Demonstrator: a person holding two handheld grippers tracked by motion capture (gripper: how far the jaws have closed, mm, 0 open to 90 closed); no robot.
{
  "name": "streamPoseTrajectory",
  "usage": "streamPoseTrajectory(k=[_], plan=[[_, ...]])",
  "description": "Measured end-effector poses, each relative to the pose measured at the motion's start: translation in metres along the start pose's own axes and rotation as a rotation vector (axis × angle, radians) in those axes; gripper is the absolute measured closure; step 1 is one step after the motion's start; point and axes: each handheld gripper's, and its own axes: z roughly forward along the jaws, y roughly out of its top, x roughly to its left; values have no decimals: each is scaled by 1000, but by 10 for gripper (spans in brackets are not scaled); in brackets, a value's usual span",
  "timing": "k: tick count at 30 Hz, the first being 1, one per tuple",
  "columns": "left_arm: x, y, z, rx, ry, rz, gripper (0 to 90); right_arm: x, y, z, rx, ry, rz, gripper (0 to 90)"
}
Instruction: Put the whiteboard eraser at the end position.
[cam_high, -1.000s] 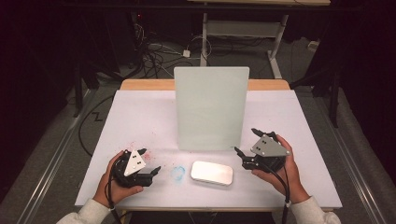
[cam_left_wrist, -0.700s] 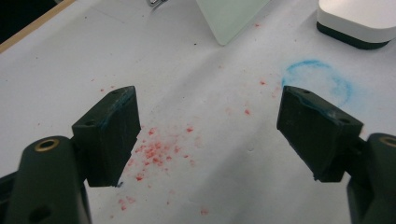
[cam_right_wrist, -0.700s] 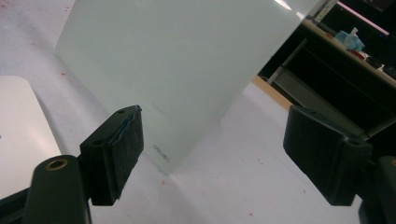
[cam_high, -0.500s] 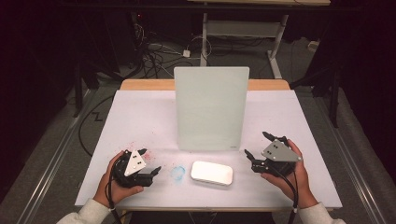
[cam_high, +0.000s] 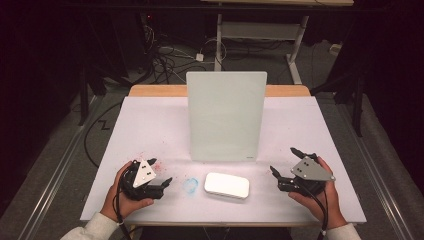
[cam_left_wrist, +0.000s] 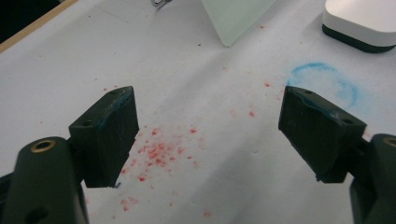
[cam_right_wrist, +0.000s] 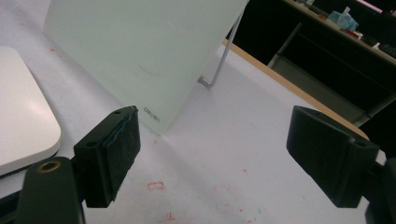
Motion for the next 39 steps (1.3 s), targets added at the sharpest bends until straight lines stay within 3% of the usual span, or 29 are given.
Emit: streamPoseTrajectory(k=[11, 19, 28, 39], plan=[[2, 2, 1, -17, 7, -6, 166, -10, -27, -9, 25, -23, 62, 165], [2, 3, 0, -26, 21, -5, 166, -8, -45, -9, 50, 9, 128, 166], [-2, 4, 0, -15, 23, 25, 166, -5, -43, -10, 39, 10, 99, 167], [-1, 4, -1, -12, 20, 27, 166, -2, -40, -12, 39, -3, 77, 167]])
